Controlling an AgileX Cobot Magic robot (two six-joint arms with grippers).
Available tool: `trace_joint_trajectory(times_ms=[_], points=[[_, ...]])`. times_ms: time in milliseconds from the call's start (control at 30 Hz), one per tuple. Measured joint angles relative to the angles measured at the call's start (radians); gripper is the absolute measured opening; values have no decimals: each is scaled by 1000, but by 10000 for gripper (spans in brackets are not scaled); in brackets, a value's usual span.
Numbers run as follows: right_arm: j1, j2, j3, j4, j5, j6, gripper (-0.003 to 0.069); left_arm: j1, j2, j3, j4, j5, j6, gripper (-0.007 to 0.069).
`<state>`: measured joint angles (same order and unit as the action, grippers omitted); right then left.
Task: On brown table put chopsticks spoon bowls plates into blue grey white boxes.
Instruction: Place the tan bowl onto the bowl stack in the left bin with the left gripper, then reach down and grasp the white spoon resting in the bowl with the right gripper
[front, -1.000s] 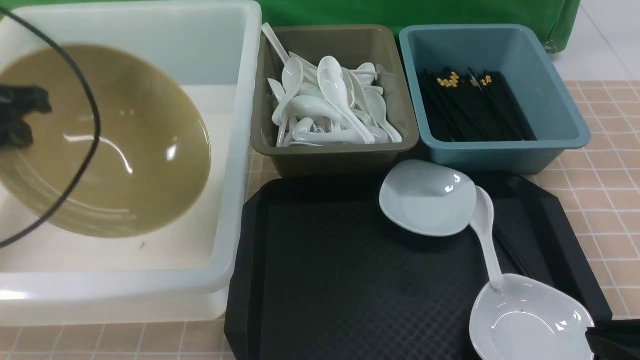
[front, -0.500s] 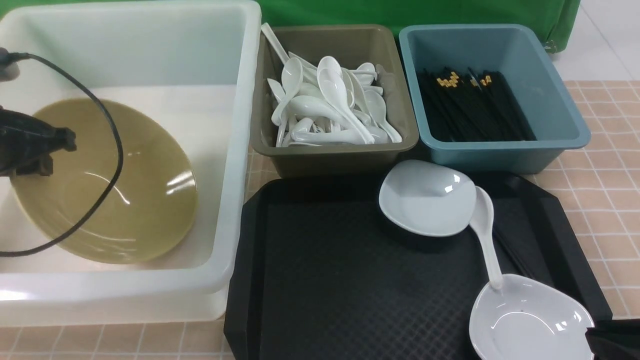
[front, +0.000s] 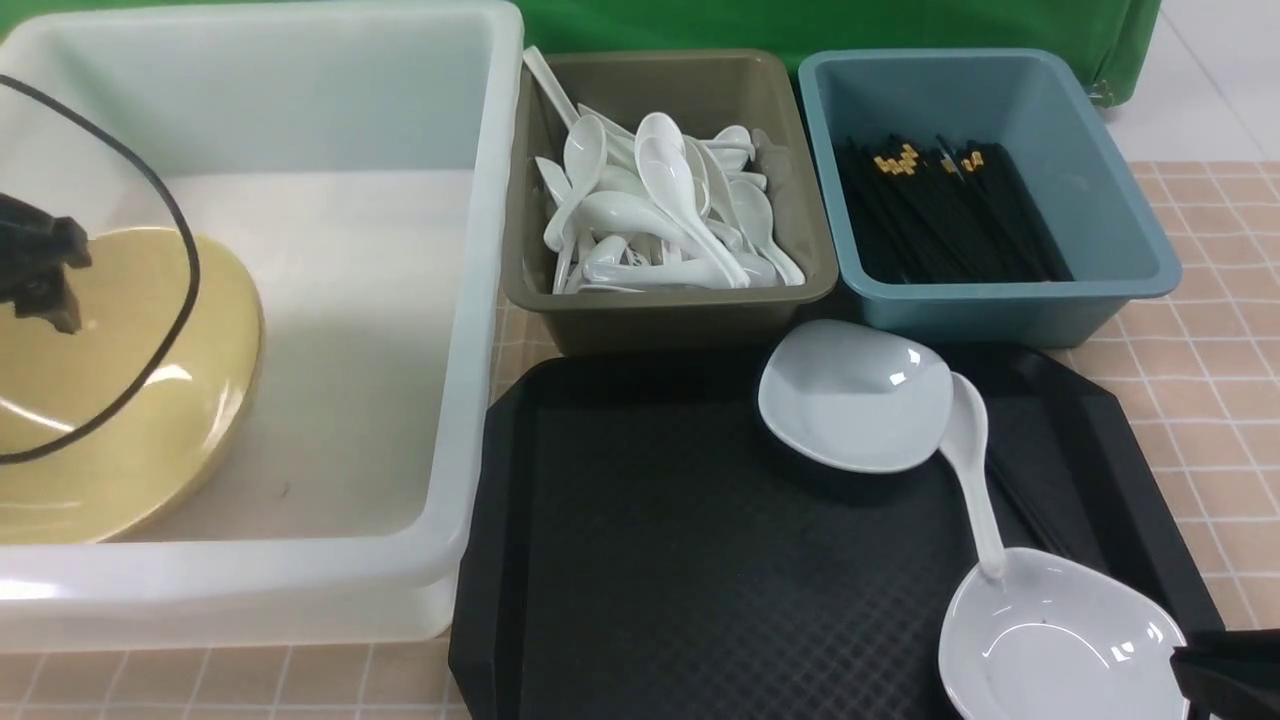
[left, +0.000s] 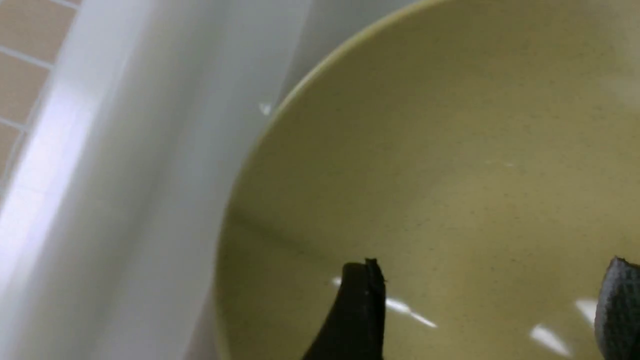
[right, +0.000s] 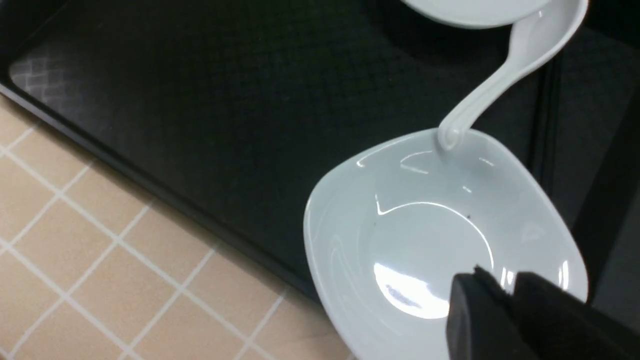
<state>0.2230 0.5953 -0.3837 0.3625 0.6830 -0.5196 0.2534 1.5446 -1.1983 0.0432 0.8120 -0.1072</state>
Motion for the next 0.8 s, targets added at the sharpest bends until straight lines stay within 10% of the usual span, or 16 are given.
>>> trace_joint_trajectory(times_ms=[367, 800], points=[[0, 0, 0, 0, -22, 0, 150, 0, 84, 156, -49, -169, 35, 262], [0, 0, 0, 0, -24, 1, 152, 74, 105, 157, 289, -150, -292, 239]])
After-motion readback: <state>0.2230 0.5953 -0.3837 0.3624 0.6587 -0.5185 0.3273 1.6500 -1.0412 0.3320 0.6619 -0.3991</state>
